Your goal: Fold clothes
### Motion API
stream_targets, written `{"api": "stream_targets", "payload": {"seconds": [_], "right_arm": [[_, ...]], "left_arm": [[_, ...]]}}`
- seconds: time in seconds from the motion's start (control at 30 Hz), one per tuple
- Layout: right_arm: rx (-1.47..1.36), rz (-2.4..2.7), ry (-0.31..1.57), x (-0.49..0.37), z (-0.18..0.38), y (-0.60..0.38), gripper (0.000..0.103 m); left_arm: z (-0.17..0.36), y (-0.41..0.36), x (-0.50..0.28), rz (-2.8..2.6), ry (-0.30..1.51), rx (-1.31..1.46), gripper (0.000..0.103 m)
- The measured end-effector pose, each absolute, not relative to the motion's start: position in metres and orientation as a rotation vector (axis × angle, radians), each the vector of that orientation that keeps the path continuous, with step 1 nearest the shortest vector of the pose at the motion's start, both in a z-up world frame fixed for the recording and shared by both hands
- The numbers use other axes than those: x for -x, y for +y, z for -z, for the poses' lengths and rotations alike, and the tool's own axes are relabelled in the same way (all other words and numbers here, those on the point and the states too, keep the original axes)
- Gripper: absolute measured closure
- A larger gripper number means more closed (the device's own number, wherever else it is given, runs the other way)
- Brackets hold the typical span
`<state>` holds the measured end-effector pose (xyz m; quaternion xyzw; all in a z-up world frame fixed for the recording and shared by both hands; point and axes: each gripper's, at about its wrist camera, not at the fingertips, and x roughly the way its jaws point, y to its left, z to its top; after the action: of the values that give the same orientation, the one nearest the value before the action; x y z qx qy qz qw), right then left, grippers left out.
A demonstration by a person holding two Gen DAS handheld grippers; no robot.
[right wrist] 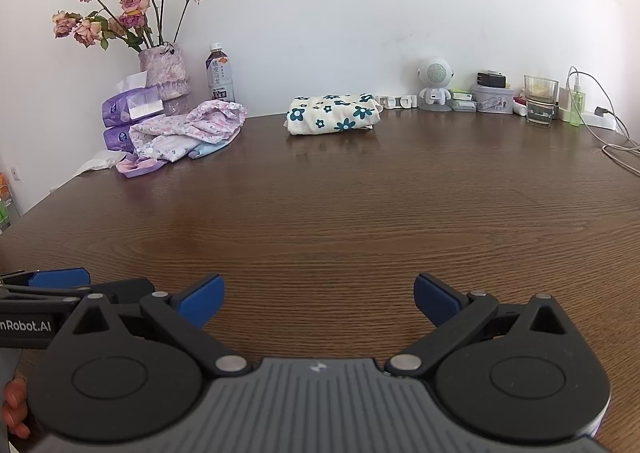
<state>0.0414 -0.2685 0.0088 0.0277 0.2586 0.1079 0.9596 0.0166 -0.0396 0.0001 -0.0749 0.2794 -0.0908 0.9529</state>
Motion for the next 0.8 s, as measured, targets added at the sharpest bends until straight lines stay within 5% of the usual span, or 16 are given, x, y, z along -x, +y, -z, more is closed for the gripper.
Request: {"api": "stream_targets", "payload": {"seconds": [0.8], "right_arm": [[-0.052,-0.216,0.542,-0.0433,-0.0077,-0.2674,0.000]], "left_arm": [[-0.0023,-0.0417,-0.0166,0.193,0.572,0.145,0.000]]}}
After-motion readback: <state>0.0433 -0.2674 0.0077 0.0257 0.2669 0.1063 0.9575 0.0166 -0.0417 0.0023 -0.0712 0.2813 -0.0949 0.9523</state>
